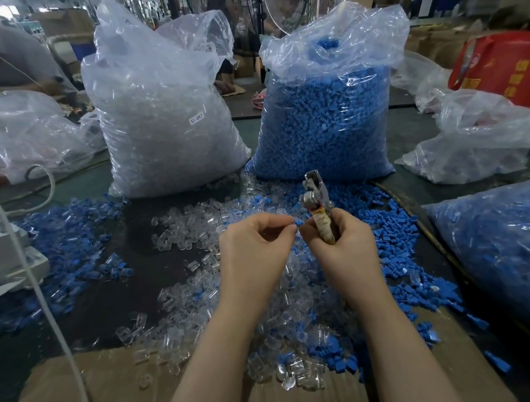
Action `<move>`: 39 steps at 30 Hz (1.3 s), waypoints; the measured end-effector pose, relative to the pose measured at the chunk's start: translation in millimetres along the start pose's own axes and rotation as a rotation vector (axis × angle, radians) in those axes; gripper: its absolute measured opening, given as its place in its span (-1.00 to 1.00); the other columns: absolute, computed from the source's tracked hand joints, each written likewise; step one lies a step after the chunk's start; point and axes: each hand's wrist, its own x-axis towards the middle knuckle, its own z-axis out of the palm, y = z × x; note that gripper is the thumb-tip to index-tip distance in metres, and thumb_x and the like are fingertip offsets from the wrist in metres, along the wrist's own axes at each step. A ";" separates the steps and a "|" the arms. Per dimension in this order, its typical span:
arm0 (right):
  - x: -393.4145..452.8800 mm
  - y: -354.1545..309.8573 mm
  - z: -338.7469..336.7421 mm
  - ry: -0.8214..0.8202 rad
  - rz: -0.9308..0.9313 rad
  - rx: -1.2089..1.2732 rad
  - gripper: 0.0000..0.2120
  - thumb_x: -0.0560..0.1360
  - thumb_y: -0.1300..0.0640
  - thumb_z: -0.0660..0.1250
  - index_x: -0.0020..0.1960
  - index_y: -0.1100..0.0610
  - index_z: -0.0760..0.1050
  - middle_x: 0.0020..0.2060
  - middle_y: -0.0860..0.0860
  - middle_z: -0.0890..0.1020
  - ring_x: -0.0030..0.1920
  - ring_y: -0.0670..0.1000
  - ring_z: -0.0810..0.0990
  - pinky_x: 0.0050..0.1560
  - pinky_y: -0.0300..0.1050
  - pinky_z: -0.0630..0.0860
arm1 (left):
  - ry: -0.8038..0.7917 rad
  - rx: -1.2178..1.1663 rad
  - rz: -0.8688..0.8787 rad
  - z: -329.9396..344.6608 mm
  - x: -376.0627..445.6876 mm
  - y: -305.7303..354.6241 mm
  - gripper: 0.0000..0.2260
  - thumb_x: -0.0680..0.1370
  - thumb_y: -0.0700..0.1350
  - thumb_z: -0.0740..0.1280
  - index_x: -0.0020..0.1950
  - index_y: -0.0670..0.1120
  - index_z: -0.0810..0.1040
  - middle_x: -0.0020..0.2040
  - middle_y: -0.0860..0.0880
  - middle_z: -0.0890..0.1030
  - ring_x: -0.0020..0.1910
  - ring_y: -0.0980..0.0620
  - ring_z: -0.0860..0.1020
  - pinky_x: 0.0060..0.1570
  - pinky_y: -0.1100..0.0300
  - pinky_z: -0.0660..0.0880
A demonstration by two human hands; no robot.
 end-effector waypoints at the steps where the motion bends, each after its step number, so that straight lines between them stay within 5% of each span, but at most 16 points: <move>1: 0.0 0.0 0.1 -0.001 0.007 0.008 -0.88 0.48 0.07 0.44 -0.18 0.05 0.53 -0.39 -0.10 0.57 -0.41 -0.13 0.43 -0.32 0.02 0.43 | -0.003 0.012 0.016 -0.1 -0.1 -0.5 -0.83 0.44 -0.19 0.50 -0.17 0.10 0.70 -0.27 0.25 0.67 -0.27 0.29 0.64 -0.23 0.46 0.51; 5: -0.4 -2.5 0.7 -0.024 0.019 0.030 -0.88 0.50 0.09 0.43 -0.15 0.11 0.55 -0.39 -0.03 0.55 -0.39 -0.06 0.43 -0.32 0.09 0.43 | -0.013 0.052 0.061 -0.4 -0.2 -3.1 -0.86 0.44 -0.20 0.50 -0.14 0.06 0.72 -0.27 0.22 0.68 -0.27 0.29 0.64 -0.21 0.39 0.56; 9: -1.8 -3.1 0.1 -0.041 0.016 0.072 -0.86 0.51 0.13 0.42 -0.12 0.20 0.56 -0.29 0.18 0.60 -0.28 0.23 0.50 -0.24 0.23 0.48 | -0.009 0.062 0.106 -0.2 -0.5 -5.4 -0.87 0.44 -0.22 0.51 -0.12 0.01 0.73 -0.27 0.20 0.68 -0.27 0.29 0.63 -0.20 0.37 0.57; 14: -3.3 -4.8 -0.5 -0.084 0.032 0.132 -0.88 0.42 0.05 0.36 -0.15 0.10 0.57 -0.31 0.18 0.56 -0.38 -0.02 0.39 -0.35 0.05 0.36 | 0.039 0.032 0.101 1.9 -1.6 -6.0 -0.88 0.42 -0.23 0.52 -0.17 0.00 0.70 -0.30 0.23 0.66 -0.28 0.30 0.63 -0.22 0.43 0.54; 17: -3.3 -2.7 -2.3 -0.120 0.016 0.111 -0.97 0.47 0.11 0.38 -0.13 0.06 0.58 -0.28 0.15 0.60 -0.34 0.10 0.49 -0.28 0.11 0.47 | 0.060 0.008 0.053 2.6 -1.7 -5.1 -0.87 0.43 -0.20 0.53 -0.21 0.03 0.68 -0.32 0.20 0.66 -0.29 0.27 0.63 -0.24 0.43 0.52; 19: -1.6 -0.2 -4.4 -0.134 0.021 0.090 -0.97 0.49 0.15 0.39 -0.11 0.04 0.59 -0.25 0.05 0.65 -0.23 0.10 0.60 -0.19 0.14 0.54 | 0.056 -0.077 -0.019 1.2 -0.4 -4.6 -0.87 0.43 -0.21 0.52 -0.21 0.02 0.68 -0.30 0.14 0.68 -0.28 0.19 0.66 -0.21 0.35 0.57; 22: -0.1 1.3 -7.5 -0.179 0.022 0.053 -0.94 0.45 0.12 0.40 -0.09 -0.01 0.60 -0.23 -0.15 0.67 -0.21 -0.12 0.62 -0.20 -0.11 0.53 | 0.040 -0.290 -0.129 -3.1 2.7 -3.7 -0.89 0.45 -0.28 0.50 -0.18 -0.08 0.67 -0.29 0.00 0.70 -0.26 0.04 0.69 -0.18 0.25 0.61; 27: -1.1 2.3 -10.1 -0.260 0.027 -0.036 -0.81 0.34 0.00 0.32 -0.07 0.00 0.58 -0.20 0.02 0.66 -0.15 0.12 0.62 -0.04 0.23 0.58 | 0.024 -0.471 -0.150 -8.5 5.9 -4.8 -0.89 0.47 -0.34 0.45 -0.14 -0.14 0.65 -0.25 -0.07 0.71 -0.22 -0.02 0.70 -0.16 0.28 0.59; 34: -0.1 4.5 -7.2 -0.344 0.015 -0.058 -0.80 0.32 0.04 0.30 -0.07 -0.14 0.53 -0.27 -0.19 0.61 -0.29 -0.07 0.53 -0.16 0.11 0.54 | 0.022 -0.466 -0.083 -11.7 8.4 -7.5 -0.85 0.45 -0.31 0.47 -0.17 -0.05 0.67 -0.24 -0.05 0.71 -0.21 0.03 0.69 -0.15 0.30 0.58; 39: -1.2 4.0 -7.8 -0.356 0.019 -0.043 -0.81 0.33 0.06 0.31 -0.07 -0.09 0.53 -0.28 -0.17 0.59 -0.30 -0.07 0.51 -0.20 0.08 0.52 | -0.012 -0.483 -0.068 -14.6 8.2 -6.4 -0.86 0.45 -0.32 0.46 -0.16 -0.08 0.66 -0.23 -0.04 0.71 -0.21 0.04 0.69 -0.15 0.30 0.57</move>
